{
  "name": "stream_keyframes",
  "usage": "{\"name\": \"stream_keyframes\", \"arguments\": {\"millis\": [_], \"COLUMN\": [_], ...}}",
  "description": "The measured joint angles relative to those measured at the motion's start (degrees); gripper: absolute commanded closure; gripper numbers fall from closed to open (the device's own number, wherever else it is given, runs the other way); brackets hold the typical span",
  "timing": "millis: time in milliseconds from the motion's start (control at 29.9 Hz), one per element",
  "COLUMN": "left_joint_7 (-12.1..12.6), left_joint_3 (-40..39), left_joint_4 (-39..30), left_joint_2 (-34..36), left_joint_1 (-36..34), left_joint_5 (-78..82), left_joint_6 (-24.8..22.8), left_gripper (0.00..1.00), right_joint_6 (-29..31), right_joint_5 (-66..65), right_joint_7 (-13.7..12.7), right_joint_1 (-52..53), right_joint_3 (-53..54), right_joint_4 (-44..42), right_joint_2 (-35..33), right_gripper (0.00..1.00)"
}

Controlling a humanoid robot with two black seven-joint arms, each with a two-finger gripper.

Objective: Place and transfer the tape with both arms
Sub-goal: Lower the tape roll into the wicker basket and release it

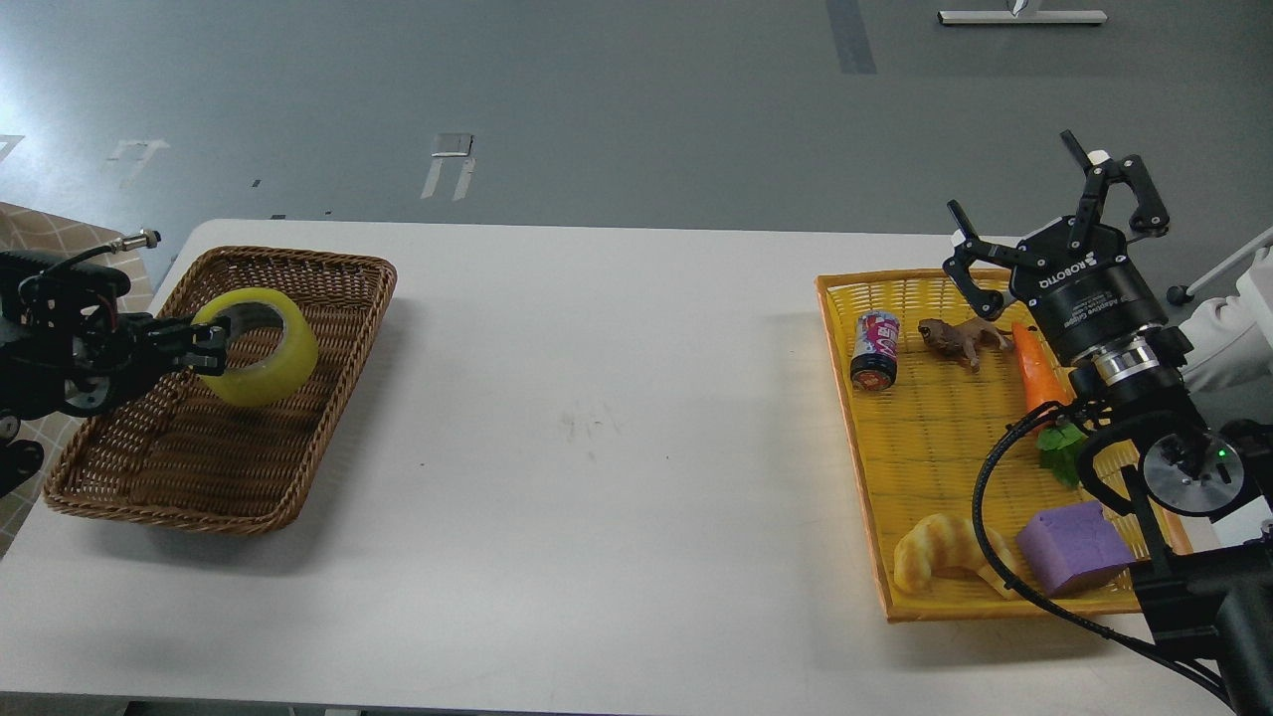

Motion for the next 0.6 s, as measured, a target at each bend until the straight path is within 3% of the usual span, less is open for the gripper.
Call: {"name": "stream_keyframes", "arguments": {"millis": [234, 568, 602], "left_joint_7": [-1.3, -1.6, -1.6], "left_joint_3": [0.1, 0.1, 0.1], "left_joint_4": [3.8, 4.1, 4.1], "left_joint_2": [-1.5, -1.8, -1.8], "left_joint_1": [0.8, 1.1, 1.1], "left_joint_5": [-0.1, -0.2, -0.2], "left_joint_6": [0.6, 0.7, 0.7], "left_gripper": [1.00, 1.00, 0.96], "right_joint_6": [0.0, 0.0, 0.0], "right_joint_5": [0.0, 0.0, 0.0], "right_joint_7": [0.0, 0.0, 0.0], "right_joint_1": [-0.1, -0.2, -0.2], "right_joint_3": [-0.1, 0.0, 0.0], "right_joint_4": [0.0, -0.1, -0.1], "right_joint_2": [0.1, 0.1, 0.1], "right_gripper": [0.00, 0.00, 0.00]}}
